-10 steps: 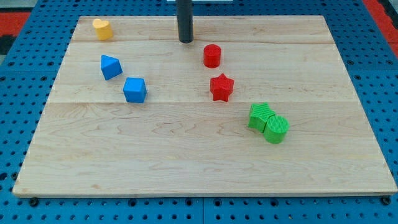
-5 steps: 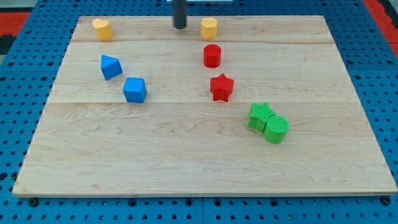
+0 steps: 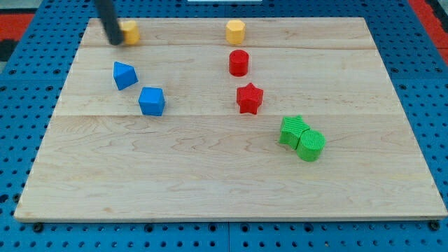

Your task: Move the yellow blocks to the right side

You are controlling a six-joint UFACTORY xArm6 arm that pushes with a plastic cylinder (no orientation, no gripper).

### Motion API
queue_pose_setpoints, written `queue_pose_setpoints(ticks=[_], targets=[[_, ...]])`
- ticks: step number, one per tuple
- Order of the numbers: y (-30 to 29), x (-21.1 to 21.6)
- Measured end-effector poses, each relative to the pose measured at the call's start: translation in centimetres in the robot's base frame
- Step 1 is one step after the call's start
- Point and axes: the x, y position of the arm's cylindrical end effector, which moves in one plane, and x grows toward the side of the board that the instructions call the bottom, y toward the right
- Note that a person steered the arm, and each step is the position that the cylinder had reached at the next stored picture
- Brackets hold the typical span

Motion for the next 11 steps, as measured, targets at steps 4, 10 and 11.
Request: queue_pose_setpoints(ticks=[4, 10, 11], targets=[[-7.0, -7.4], [12.1, 1.1], [14.8, 2.3]])
